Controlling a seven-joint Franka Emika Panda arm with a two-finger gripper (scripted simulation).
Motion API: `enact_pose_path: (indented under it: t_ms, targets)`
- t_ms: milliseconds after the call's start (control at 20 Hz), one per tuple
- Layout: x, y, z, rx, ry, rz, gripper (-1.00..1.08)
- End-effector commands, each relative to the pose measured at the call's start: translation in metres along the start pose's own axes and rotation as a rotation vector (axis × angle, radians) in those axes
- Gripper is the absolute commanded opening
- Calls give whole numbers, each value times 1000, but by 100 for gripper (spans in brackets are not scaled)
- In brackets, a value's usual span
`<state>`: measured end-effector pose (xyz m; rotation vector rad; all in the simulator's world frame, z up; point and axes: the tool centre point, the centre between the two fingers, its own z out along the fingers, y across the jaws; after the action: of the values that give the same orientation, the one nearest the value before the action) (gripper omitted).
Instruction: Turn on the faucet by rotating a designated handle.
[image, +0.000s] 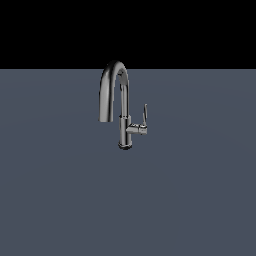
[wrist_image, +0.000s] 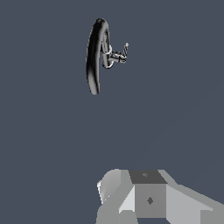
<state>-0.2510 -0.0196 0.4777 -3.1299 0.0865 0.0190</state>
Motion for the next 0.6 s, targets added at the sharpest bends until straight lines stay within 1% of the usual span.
enact_pose_path:
  t_ms: [0,300,550]
  targets:
    - [0,0,0,0,0,0,-100]
    - [5,0,1,14,-12,14,-100]
    - [17,-1,4,47,-39,49,-100]
